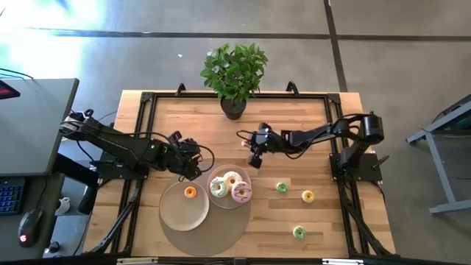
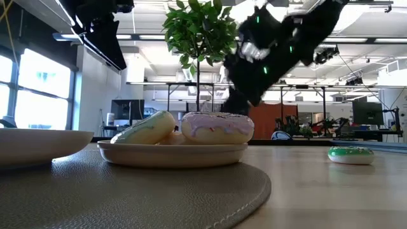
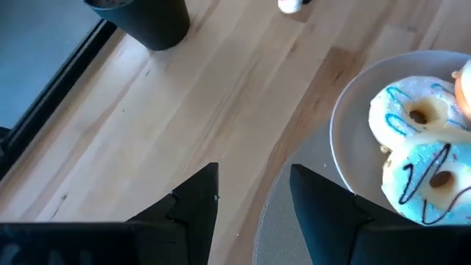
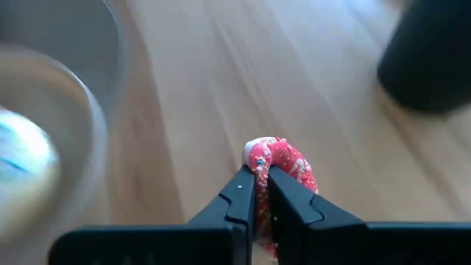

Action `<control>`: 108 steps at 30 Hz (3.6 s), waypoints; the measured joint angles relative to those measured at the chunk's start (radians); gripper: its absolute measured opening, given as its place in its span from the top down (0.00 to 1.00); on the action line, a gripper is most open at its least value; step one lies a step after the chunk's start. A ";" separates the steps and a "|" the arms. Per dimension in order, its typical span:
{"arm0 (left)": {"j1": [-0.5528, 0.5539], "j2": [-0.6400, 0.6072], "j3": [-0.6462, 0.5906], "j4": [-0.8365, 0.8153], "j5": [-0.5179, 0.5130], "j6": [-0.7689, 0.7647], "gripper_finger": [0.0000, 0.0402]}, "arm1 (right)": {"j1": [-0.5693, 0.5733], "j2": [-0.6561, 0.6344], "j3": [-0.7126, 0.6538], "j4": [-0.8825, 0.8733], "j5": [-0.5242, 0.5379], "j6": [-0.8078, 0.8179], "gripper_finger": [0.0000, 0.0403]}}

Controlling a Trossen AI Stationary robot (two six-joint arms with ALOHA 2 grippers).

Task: Pick & Place donuts
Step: Put the small pink donut on the left white plate, then put the top small green donut on the left white plate

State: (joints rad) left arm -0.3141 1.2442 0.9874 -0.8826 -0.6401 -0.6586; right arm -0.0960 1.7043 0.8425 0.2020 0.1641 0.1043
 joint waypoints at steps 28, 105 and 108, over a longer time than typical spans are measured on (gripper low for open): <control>0.116 -0.012 0.000 -0.014 -0.229 -0.120 0.59 | 0.325 0.576 0.927 -0.241 -0.293 -0.359 0.98; 0.144 -0.012 0.001 0.212 0.056 0.243 0.59 | 0.555 0.377 0.510 -1.465 0.024 0.769 0.81; 0.144 -0.012 0.001 0.215 0.055 0.243 0.59 | 0.554 0.381 0.528 -1.472 0.034 0.730 0.95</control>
State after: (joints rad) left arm -0.1703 1.2320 0.9882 -0.6673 -0.5848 -0.4152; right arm 0.4583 2.0850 1.3708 -1.2702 0.1983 0.8342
